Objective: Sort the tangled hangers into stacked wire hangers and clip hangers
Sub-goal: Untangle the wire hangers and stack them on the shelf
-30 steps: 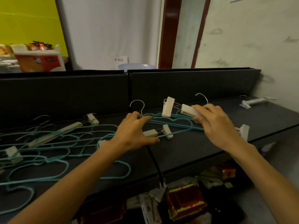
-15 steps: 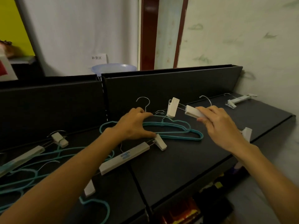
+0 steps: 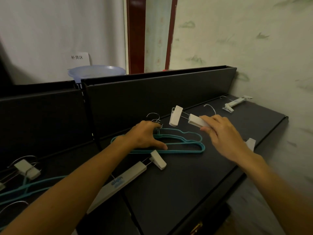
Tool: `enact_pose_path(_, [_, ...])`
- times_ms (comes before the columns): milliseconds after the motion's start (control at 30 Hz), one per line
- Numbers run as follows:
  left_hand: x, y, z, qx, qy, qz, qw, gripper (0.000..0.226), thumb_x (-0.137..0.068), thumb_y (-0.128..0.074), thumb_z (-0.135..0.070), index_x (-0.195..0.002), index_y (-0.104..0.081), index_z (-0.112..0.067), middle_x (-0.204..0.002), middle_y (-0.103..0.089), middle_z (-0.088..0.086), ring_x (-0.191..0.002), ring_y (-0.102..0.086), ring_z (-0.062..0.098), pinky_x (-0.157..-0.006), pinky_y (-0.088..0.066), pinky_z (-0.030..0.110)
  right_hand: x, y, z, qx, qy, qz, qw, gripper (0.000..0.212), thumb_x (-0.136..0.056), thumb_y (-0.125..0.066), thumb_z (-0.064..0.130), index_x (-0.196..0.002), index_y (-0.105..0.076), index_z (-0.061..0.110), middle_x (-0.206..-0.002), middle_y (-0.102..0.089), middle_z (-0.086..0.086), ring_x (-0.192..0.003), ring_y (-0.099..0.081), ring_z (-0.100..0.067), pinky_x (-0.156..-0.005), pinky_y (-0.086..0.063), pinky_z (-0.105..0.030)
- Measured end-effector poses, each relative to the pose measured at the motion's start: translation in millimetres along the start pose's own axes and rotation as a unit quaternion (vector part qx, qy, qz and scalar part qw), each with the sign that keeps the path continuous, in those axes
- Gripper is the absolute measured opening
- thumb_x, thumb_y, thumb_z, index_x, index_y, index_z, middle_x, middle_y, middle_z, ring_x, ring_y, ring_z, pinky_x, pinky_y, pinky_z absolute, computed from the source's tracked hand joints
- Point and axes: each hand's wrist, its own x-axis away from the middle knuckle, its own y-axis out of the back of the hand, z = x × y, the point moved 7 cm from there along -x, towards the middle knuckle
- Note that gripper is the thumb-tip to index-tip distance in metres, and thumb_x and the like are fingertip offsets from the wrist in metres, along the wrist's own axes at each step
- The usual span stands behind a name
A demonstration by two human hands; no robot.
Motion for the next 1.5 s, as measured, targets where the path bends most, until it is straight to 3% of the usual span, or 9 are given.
enact_pose_path(767, [3.5, -19.5, -3.1, -0.035, 0.004, 0.004, 0.999, 0.092, -0.064, -0.070, -0.065, -0.139, -0.037, -0.023, -0.136, -0.046, 0.003, -0.121, -0.044, 0.019, -0.098, -0.043, 0.038, 3.9, -17.3, -12.4, -0.011, 0.019, 0.020, 1.000, 0.038, -0.092, -0.051, 0.029, -0.128, -0.052, 0.017, -0.105, -0.057, -0.007, -0.092, -0.050, -0.024, -0.075, -0.046, -0.045])
enact_pose_path(933, [-1.6, -6.0, -12.0, -0.121, 0.008, -0.014, 0.993, 0.096, -0.061, -0.060, -0.077, -0.141, -0.031, -0.032, -0.139, -0.043, 0.001, -0.123, -0.041, 0.020, -0.097, -0.040, 0.038, 9.3, -18.8, -35.9, 0.006, 0.022, 0.005, 1.000, 0.037, -0.091, -0.056, 0.027, -0.127, -0.054, 0.018, -0.104, -0.058, -0.006, -0.090, -0.050, -0.027, -0.073, -0.045, -0.046])
enact_pose_path(1100, [-24.6, -2.4, -52.6, -0.179, 0.007, -0.084, 0.980, 0.081, -0.073, -0.037, -0.080, -0.137, -0.037, -0.032, -0.138, -0.044, 0.003, -0.121, -0.044, 0.021, -0.093, -0.040, 0.037, -3.0, -15.4, -77.6, 0.027, 0.034, -0.006, 0.999, 0.038, -0.091, -0.056, 0.026, -0.128, -0.053, 0.017, -0.106, -0.057, -0.007, -0.091, -0.050, -0.028, -0.073, -0.044, -0.044])
enact_pose_path(1267, [-80.6, -18.4, -119.2, -0.194, -0.017, -0.144, 0.970, 0.062, -0.085, -0.041, -0.066, -0.135, -0.040, -0.029, -0.132, -0.047, 0.003, -0.115, -0.047, 0.019, -0.091, -0.040, 0.035, -25.6, -0.7, -151.7, 0.038, 0.059, -0.031, 0.997, 0.036, -0.090, -0.057, 0.022, -0.126, -0.054, 0.015, -0.107, -0.057, -0.009, -0.096, -0.050, -0.030, -0.076, -0.043, -0.044])
enact_pose_path(1500, [-191.4, -58.0, -207.5, -0.140, 0.033, -0.167, 0.975, 0.053, -0.090, -0.045, -0.054, -0.135, -0.041, -0.027, -0.134, -0.046, 0.003, -0.118, -0.047, 0.021, -0.095, -0.040, 0.036, -68.1, 14.7, -332.0, 0.073, 0.054, 0.010, 0.996, 0.039, -0.090, -0.059, 0.022, -0.128, -0.055, 0.015, -0.112, -0.059, -0.011, -0.101, -0.052, -0.033, -0.079, -0.041, -0.045])
